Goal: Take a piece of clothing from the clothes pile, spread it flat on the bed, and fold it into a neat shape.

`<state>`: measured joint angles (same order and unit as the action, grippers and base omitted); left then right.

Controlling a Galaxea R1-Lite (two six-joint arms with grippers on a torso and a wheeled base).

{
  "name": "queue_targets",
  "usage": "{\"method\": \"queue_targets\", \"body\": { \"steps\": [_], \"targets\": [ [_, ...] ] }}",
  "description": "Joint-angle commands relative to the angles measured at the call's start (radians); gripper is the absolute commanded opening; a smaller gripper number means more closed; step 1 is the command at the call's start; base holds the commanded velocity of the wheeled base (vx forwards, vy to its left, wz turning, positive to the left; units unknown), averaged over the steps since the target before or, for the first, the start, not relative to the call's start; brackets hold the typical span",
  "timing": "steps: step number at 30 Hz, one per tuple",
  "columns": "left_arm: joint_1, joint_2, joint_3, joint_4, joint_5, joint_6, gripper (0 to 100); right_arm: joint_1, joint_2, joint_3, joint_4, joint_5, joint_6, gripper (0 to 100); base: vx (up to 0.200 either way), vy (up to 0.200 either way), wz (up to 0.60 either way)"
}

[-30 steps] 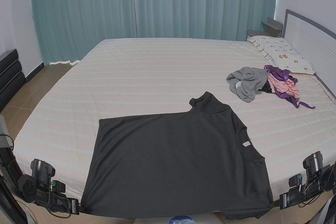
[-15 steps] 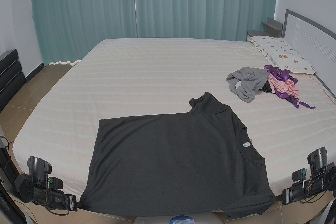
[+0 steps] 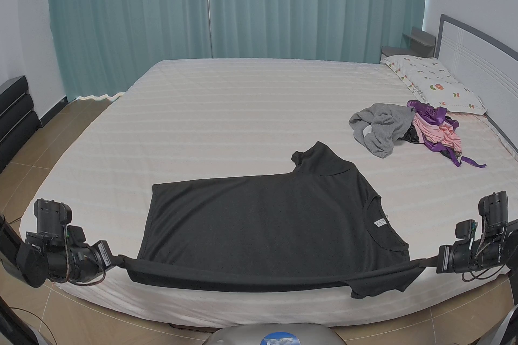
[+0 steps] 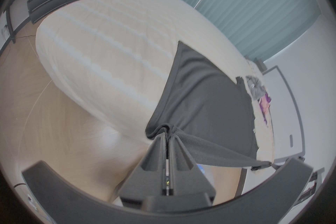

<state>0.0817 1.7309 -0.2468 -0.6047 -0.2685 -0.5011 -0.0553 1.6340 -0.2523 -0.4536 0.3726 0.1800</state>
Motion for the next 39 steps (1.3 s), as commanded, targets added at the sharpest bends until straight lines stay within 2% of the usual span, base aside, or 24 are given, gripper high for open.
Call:
{"method": "queue_targets", "body": {
  "steps": [1,11,21,29,33,39],
  "targets": [
    [-0.017,0.003,-0.08,0.002,0.005,-0.043,0,0.009,0.035,-0.062,0.0,-0.001,0.01,0,0.0,0.0,0.0],
    [-0.03,0.056,-0.124,0.009,0.034,-0.057,0,0.009,0.099,-0.136,0.003,-0.015,0.01,0,0.0,0.0,0.0],
    [-0.031,0.231,-0.238,0.008,0.038,-0.062,0,0.023,0.236,-0.258,0.006,-0.021,0.012,0,0.0,0.0,0.0],
    [-0.043,0.357,-0.327,0.006,0.101,-0.063,0,0.058,0.339,-0.357,0.01,-0.026,0.016,0,0.0,0.0,0.0],
    [-0.049,0.386,-0.355,0.005,0.121,-0.073,0,0.077,0.388,-0.412,0.01,-0.078,0.019,0,0.0,0.0,0.0],
    [-0.062,0.388,-0.388,0.009,0.121,-0.131,0,0.091,0.417,-0.453,0.012,-0.087,0.041,0,0.0,0.0,0.0]
  ]
}}
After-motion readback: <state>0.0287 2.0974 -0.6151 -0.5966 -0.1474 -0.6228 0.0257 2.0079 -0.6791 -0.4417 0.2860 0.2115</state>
